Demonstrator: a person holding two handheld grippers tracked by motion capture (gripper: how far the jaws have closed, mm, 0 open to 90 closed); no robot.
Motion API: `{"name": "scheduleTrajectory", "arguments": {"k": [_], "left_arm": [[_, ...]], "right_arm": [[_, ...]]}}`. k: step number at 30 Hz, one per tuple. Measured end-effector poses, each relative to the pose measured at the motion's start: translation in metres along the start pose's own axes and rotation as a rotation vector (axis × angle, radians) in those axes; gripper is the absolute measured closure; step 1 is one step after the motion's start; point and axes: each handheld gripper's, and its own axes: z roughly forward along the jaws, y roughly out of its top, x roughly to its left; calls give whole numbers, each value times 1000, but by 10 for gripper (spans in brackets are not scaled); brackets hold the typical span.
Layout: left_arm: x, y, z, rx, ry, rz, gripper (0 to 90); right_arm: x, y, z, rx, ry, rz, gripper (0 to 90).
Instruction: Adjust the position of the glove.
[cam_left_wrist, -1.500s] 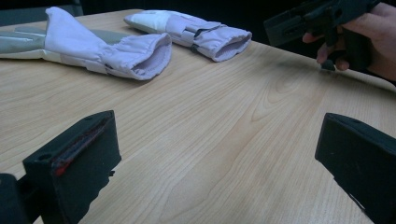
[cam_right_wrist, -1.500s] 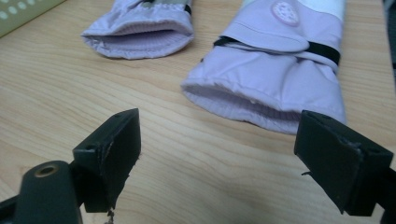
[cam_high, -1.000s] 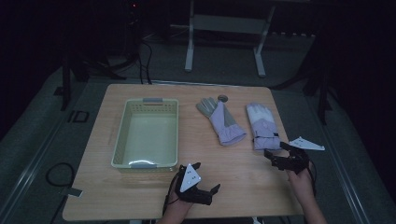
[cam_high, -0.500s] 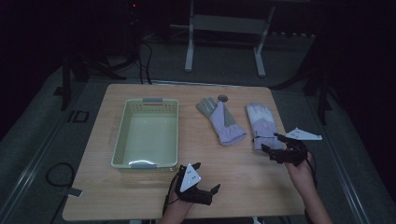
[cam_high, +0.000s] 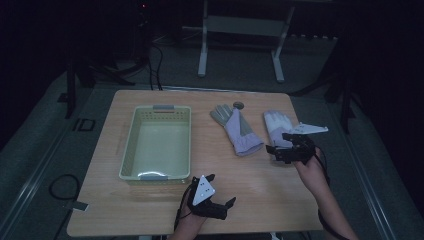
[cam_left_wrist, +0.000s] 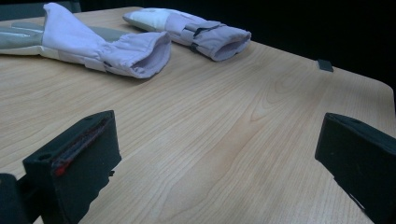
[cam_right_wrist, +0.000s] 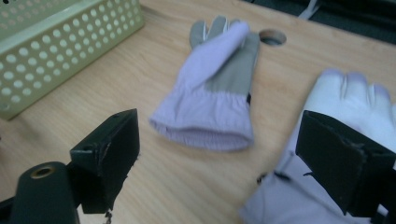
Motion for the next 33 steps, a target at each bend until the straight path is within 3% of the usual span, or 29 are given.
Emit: {"name": "scheduleTrajectory", "arguments": {"k": [2, 4, 6, 10, 14, 20, 23, 25, 27, 30, 33], "left_arm": [[0, 0, 0, 0, -1, -1, 1], [0, 0, 0, 0, -1, 0, 1], [0, 0, 0, -1, -2, 3, 1], [0, 0, 0, 0, -8, 1, 1], [0, 0, 0, -1, -8, 3, 1], [0, 0, 0, 1, -8, 7, 1], [0, 0, 0, -1, -10, 8, 1], [-1, 0, 0, -1, -11, 9, 1], [-1, 0, 0, -1, -14, 11, 1], [-1, 0, 0, -1, -16, 14, 1], [-1, 0, 0, -2, -19, 10, 1]], "right_arm": [[2, 4, 2, -6, 1, -3, 136], [7, 14, 7, -28, -35, 20, 135], [8, 20, 10, -38, -29, 28, 136], [11, 31, 21, -24, -44, -2, 166], [12, 44, 31, -26, -44, -34, 166], [8, 66, 45, -20, -3, -13, 166], [8, 73, 55, -6, 1, -23, 163], [7, 76, 62, 1, -23, -27, 172], [4, 78, 69, 10, -17, 6, 244], [-1, 79, 82, 20, 1, 39, 243], [-3, 81, 95, 40, -10, 43, 255]]}}
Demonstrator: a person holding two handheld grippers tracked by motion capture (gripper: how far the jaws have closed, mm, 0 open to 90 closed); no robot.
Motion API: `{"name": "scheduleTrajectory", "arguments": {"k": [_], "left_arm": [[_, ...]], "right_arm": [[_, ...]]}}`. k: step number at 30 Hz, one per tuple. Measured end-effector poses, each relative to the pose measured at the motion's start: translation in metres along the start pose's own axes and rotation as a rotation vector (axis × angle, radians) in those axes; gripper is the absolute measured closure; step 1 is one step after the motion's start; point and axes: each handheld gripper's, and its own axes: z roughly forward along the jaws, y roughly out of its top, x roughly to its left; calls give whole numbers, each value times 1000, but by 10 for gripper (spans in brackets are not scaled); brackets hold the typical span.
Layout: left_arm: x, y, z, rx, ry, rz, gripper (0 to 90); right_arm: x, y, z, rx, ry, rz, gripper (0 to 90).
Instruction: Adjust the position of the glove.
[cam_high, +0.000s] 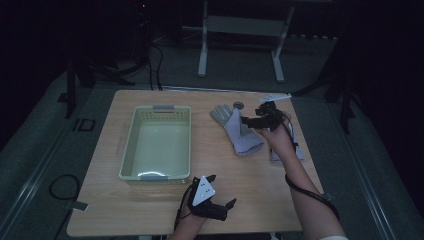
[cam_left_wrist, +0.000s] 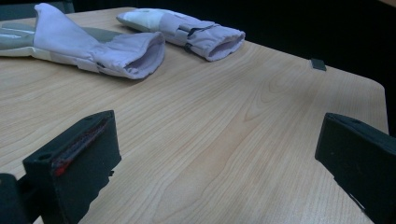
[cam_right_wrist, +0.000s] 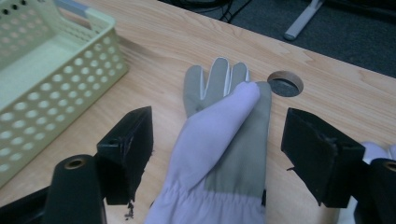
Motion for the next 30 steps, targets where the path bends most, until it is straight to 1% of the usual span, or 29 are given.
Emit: {"name": "scheduleTrajectory", "arguments": {"k": [1, 2, 3, 4, 6, 12, 14, 15, 16, 17, 18, 19, 20, 21, 22, 24, 26, 27, 30], "left_arm": [[0, 0, 0, 0, 0, 0, 1], [0, 0, 0, 0, 0, 0, 1], [1, 0, 0, 0, -2, -3, 1], [1, 0, 0, -1, -2, -4, 1], [1, 0, 0, -1, -2, -5, 1], [1, 0, 0, -2, -2, -5, 1], [1, 0, 0, -2, -2, -5, 1], [1, 0, 0, -2, -2, -7, 1], [1, 0, 0, -2, -3, -8, 1], [1, 0, 0, -1, -2, -9, 1], [1, 0, 0, -1, -3, -9, 1], [1, 0, 0, -1, -3, -10, 1], [1, 0, 0, -1, -3, -10, 1], [1, 0, 0, -1, -4, -11, 1], [1, 0, 0, -1, -4, -11, 1], [2, 0, -1, -1, -5, -12, 1], [2, 0, -1, -1, -6, -13, 1], [2, 0, -1, -1, -8, -12, 1], [2, 0, -1, 0, -8, -14, 1]], "right_arm": [[0, 0, 0, 0, 0, 0, 255], [-1, 1, 4, 9, -2, -3, 255], [-2, 3, 12, 18, -8, -8, 280], [-3, 3, 15, 22, 2, -7, 280], [-5, 3, 22, 39, -7, -12, 299], [-13, 5, 43, 79, -9, 10, 317], [-13, 5, 43, 79, -9, 10, 317], [-15, 4, 54, 93, -7, 18, 329], [-15, 4, 54, 93, -7, 18, 329], [-15, 2, 62, 109, -12, 21, 345], [-15, 0, 66, 116, -20, 14, 346], [-15, -1, 70, 122, -27, 17, 363], [-15, -1, 70, 122, -27, 17, 363], [-17, -5, 77, 132, -10, 36, 371], [-17, -5, 77, 132, -10, 36, 371], [-20, -9, 85, 147, -2, 55, 388], [-20, -9, 85, 147, -2, 55, 388], [-23, -12, 92, 171, -8, 51, 407], [-24, -14, 96, 177, -11, 49, 422]]}}
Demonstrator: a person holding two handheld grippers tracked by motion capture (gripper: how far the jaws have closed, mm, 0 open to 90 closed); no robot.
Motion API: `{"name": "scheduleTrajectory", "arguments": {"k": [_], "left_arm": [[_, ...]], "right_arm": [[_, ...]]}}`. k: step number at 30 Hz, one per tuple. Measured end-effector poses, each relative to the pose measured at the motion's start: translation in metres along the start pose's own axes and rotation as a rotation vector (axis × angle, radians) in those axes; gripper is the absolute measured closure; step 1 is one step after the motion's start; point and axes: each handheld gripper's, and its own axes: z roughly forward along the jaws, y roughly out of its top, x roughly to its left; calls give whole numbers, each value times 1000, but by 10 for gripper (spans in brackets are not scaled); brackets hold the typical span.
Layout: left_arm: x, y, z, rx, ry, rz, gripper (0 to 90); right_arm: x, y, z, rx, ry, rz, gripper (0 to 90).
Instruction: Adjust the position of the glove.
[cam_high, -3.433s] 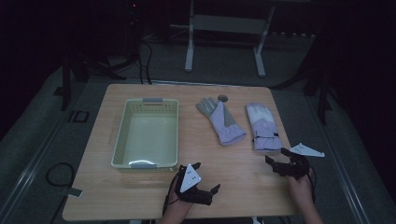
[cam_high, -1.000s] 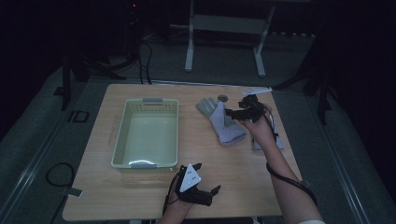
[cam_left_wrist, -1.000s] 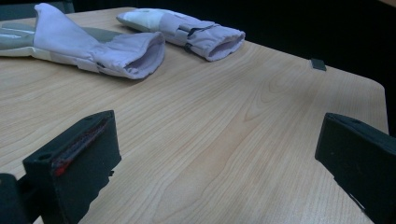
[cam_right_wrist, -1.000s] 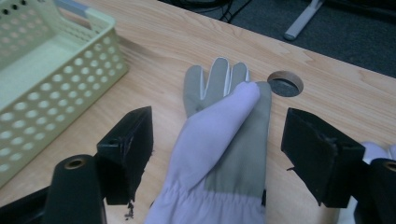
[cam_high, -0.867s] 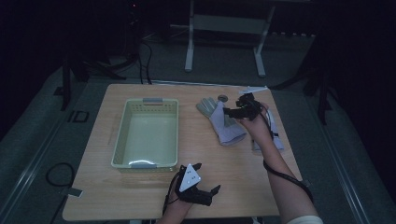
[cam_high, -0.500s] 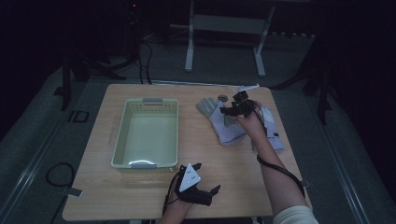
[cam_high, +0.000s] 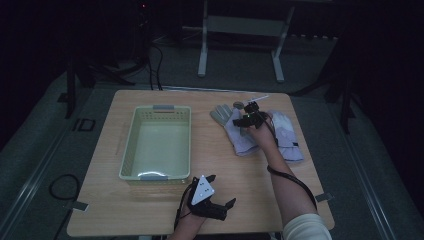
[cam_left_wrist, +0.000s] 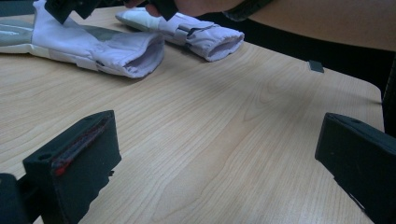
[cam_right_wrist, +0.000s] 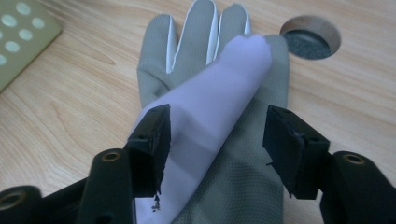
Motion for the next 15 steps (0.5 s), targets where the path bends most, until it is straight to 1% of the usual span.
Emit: {"name": "scheduleTrajectory", "arguments": {"k": [1, 3, 5, 6, 7, 8, 9, 10, 12, 13, 14, 15], "left_arm": [[0, 0, 0, 0, -1, -2, 1], [0, 0, 0, 0, -1, -4, 1], [0, 0, 0, 1, 0, -2, 1], [0, 0, 0, 0, 2, 0, 1], [0, 0, 0, 0, 2, 0, 1], [0, 0, 0, 0, 2, 0, 1], [-1, 0, 0, 0, 2, 3, 1], [-1, 0, 0, 0, 3, 3, 1], [0, 0, 0, 0, 3, 2, 1], [0, 0, 0, 0, 3, 2, 1], [0, 0, 0, 1, 3, 1, 1], [0, 0, 0, 1, 3, 0, 1]], "right_arm": [[0, -1, 2, 9, 6, 9, 430], [-2, -4, 8, 41, -1, 4, 431], [-3, -7, 13, 68, 10, 22, 417], [-3, -9, 16, 77, 15, 12, 412], [-3, -9, 16, 77, 15, 12, 412], [-2, -9, 17, 77, 14, 1, 412], [-1, -9, 18, 83, 11, -4, 451], [-1, -9, 18, 84, 14, -4, 466], [-2, -9, 18, 86, 30, 1, 555], [-2, -9, 18, 86, 30, 1, 555], [-1, -8, 18, 90, 35, 8, 609], [-1, -7, 18, 97, 41, 23, 636]]}}
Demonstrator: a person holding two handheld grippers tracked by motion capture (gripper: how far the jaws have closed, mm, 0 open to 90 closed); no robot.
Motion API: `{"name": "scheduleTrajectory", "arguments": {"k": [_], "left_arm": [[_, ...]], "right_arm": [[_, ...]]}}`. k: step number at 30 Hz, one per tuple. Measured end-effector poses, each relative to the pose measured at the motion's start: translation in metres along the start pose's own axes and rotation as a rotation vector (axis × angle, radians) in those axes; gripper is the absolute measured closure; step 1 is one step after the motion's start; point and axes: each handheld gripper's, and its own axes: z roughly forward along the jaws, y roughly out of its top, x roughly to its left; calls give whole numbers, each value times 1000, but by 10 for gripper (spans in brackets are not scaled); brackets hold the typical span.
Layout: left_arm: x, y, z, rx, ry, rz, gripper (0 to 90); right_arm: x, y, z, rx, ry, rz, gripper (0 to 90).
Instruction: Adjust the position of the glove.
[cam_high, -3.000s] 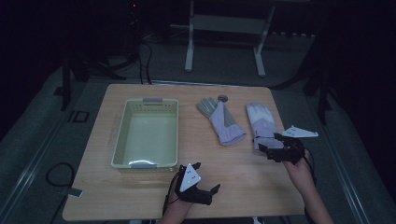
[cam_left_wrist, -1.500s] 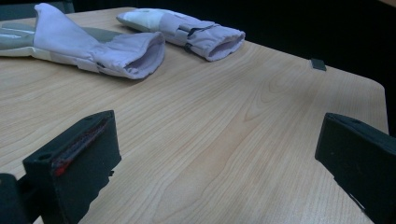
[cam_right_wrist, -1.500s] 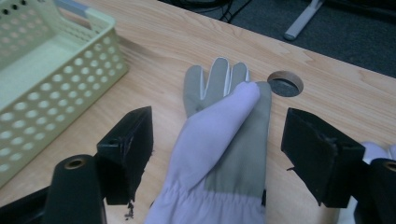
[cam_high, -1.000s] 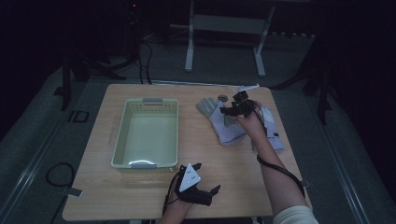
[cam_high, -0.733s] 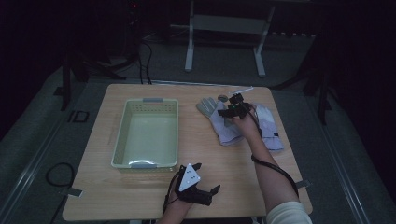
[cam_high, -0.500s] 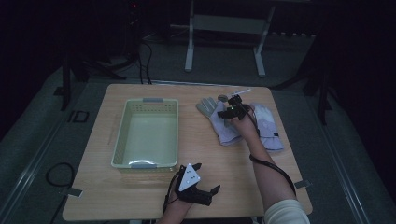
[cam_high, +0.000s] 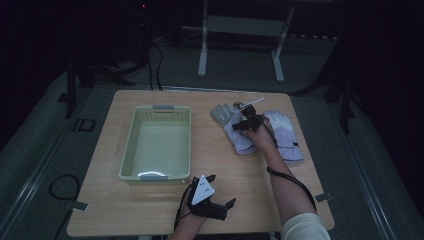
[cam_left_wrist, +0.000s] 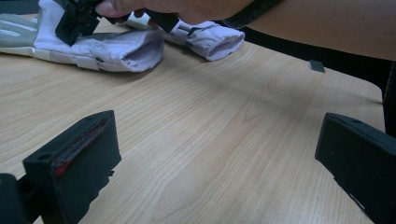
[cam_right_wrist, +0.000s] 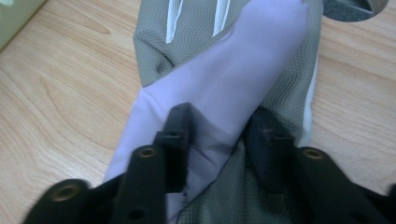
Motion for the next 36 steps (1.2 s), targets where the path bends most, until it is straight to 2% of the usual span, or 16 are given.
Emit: {"name": "scheduleTrajectory", "arguments": {"k": [2, 3, 5, 6, 8, 13, 16, 18, 25, 28, 29, 30, 32, 34, 36], "left_arm": [[0, 0, 0, 1, 0, -1, 1], [0, 0, 0, 1, -1, -4, 1], [0, 0, 0, 1, -1, -4, 1], [1, 0, 0, 1, -1, -4, 1], [0, 0, 0, 1, -1, -4, 1], [1, 0, 0, 2, -2, -4, 1], [1, 0, 0, 1, -2, -5, 1], [0, 0, 0, 2, -2, -4, 1], [0, 0, 0, 2, 2, -1, 1], [-1, 0, 0, 2, 5, 0, 1], [-1, 0, 0, 2, 5, 0, 1], [-1, 0, 0, 3, 8, 3, 1], [-1, 0, 0, 3, 8, 3, 1], [-1, 0, 0, 4, 11, 6, 1], [-1, 0, 0, 4, 14, 6, 1]], "right_arm": [[1, 0, 0, 2, -1, -14, 654], [1, 0, 0, 3, -2, -2, 712], [1, 0, -1, -2, -3, 6, 712], [2, -1, -1, -10, -2, 16, 761], [2, -2, -2, -23, -1, 30, 795], [-1, -3, -10, -37, 18, 129, 820], [1, -3, -15, -45, 14, 143, 829], [5, -2, -23, -52, -3, 139, 835], [14, 1, -42, -87, -12, 166, 837], [22, 1, -63, -133, -12, 181, 836], [22, 1, -63, -133, -12, 181, 836], [25, 1, -75, -159, -10, 199, 836], [29, -1, -86, -180, -19, 215, 836], [30, -2, -92, -190, -16, 224, 836], [38, -6, -106, -214, -39, 234, 836]]}}
